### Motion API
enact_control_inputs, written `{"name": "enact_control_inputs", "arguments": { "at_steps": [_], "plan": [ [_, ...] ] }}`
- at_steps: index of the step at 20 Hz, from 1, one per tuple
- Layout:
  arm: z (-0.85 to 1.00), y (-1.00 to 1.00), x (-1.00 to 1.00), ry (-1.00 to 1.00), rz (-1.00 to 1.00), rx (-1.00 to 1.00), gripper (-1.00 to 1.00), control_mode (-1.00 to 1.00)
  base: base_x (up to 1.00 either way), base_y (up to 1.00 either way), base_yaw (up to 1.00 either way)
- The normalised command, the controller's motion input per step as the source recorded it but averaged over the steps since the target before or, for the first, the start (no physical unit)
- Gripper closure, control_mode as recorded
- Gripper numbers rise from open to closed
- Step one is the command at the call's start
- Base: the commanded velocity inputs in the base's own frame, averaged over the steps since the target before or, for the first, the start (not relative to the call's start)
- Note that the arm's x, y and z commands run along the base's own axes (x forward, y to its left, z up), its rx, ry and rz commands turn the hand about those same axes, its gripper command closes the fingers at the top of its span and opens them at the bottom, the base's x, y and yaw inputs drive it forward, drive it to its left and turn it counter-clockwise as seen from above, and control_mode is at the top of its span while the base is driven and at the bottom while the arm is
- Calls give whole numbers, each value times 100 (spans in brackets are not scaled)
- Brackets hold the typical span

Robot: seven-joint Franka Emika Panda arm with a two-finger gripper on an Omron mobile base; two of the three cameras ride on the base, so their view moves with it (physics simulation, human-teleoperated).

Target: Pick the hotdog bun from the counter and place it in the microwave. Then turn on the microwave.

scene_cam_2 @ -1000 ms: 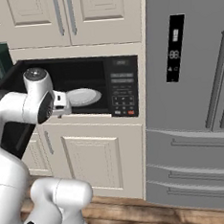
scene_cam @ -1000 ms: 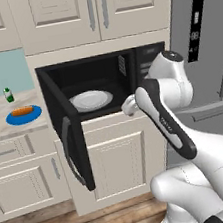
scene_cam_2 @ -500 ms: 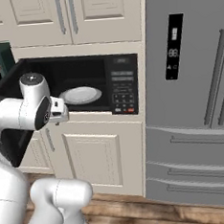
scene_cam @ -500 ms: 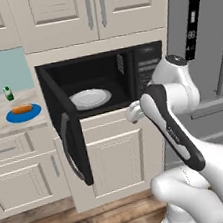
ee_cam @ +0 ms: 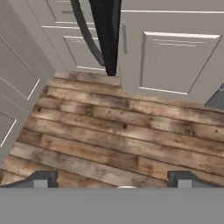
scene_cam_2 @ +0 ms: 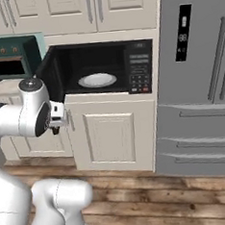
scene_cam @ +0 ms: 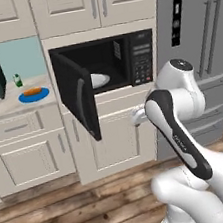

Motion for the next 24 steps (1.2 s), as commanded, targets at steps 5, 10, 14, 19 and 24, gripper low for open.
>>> {"name": "enact_control_inputs", "arguments": {
  "at_steps": [5,10,14,19,24],
  "plan": [
    [0,0,0,0,0,0,-100,100,0,100,-8],
    [0,0,0,0,0,0,-100,100,19,100,-9],
    [0,0,0,0,0,0,-100,100,81,89,-11],
    [0,0,0,0,0,0,-100,100,100,63,-12],
    [0,0,0,0,0,0,-100,100,93,52,-15]
  ]
}}
